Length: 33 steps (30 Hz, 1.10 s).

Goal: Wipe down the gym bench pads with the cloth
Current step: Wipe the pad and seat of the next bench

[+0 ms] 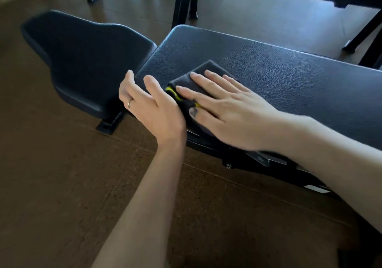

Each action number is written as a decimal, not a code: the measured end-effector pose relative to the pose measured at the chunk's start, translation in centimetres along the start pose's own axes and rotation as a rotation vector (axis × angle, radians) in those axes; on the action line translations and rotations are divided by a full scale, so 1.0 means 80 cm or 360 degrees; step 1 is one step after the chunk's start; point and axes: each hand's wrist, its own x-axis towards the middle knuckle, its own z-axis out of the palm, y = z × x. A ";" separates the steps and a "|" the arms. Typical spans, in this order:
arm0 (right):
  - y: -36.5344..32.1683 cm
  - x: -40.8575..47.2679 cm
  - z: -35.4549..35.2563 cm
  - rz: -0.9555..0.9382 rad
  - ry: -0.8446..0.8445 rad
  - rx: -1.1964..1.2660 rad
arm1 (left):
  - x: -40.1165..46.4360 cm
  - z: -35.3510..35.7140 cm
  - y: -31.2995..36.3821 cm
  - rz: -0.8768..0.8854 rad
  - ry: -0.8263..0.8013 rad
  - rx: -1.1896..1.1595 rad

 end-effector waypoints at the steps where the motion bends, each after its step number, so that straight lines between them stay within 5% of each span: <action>1: 0.005 0.020 -0.004 0.0021 -0.0019 0.0017 | -0.001 0.001 -0.001 0.0016 0.0005 -0.0018; 8: 0.032 0.119 -0.011 0.0294 0.0000 0.0076 | -0.003 0.003 -0.003 0.0059 0.0028 -0.0031; 18: 0.020 0.092 -0.010 -0.0018 -0.0011 0.0049 | -0.003 0.009 -0.010 0.0106 0.0142 -0.0128; 24: 0.115 0.110 -0.024 0.0463 0.0001 0.0049 | -0.004 0.006 -0.006 0.0084 0.0107 -0.0142; 27: 0.097 0.104 -0.020 0.0585 0.0008 0.0081 | -0.005 0.006 -0.004 0.0078 0.0109 -0.0131; 33: 0.012 0.018 0.002 0.0070 0.0003 0.0088 | -0.003 0.008 -0.010 0.0086 0.0128 -0.0110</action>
